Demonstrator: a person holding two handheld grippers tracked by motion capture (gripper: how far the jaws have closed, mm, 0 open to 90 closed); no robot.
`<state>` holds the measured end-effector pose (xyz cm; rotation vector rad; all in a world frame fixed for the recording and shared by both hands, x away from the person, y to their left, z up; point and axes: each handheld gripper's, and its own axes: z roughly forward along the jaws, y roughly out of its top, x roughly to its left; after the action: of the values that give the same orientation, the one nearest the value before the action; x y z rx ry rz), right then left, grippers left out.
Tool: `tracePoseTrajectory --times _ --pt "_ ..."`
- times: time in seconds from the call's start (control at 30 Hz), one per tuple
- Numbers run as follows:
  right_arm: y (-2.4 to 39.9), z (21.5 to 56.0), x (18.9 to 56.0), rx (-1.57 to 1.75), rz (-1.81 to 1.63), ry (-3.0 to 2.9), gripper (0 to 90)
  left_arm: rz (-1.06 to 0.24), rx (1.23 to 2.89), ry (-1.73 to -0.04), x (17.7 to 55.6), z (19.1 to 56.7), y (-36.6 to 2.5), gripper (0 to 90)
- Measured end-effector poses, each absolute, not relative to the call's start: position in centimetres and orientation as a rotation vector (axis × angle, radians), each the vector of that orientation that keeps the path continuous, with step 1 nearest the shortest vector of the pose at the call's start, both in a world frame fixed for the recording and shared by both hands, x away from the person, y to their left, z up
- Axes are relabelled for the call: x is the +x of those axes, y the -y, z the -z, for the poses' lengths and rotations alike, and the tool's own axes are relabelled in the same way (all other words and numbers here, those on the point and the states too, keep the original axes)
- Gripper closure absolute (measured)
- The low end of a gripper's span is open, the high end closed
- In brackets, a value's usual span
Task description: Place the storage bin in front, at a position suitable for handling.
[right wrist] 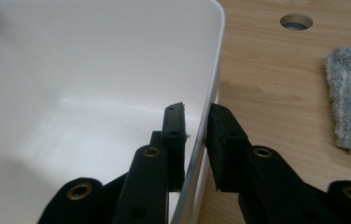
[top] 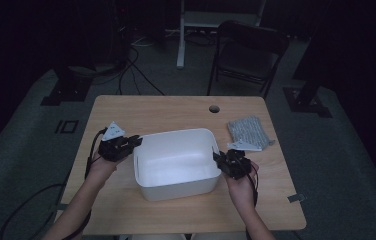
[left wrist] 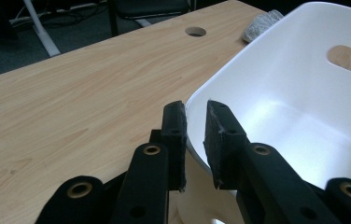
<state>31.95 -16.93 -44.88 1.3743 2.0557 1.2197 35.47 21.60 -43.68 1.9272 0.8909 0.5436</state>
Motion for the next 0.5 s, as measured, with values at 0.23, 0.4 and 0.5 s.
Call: tracePoseTrajectory --times 0.23,0.4,0.5 --pt "17.0 44.5 33.7 1.345 -1.174 -2.076 83.4 -0.543 1.945 -0.879 34.0 43.5 -21.6 77.7" --pt "17.2 44.2 35.1 1.325 -1.158 -2.117 85.0 -0.5 1.926 -0.897 33.8 43.5 -21.8 77.8" --pt "17.4 44.1 35.9 1.314 -1.161 -2.138 85.5 -0.49 1.925 -0.895 33.7 43.5 -21.7 77.7"
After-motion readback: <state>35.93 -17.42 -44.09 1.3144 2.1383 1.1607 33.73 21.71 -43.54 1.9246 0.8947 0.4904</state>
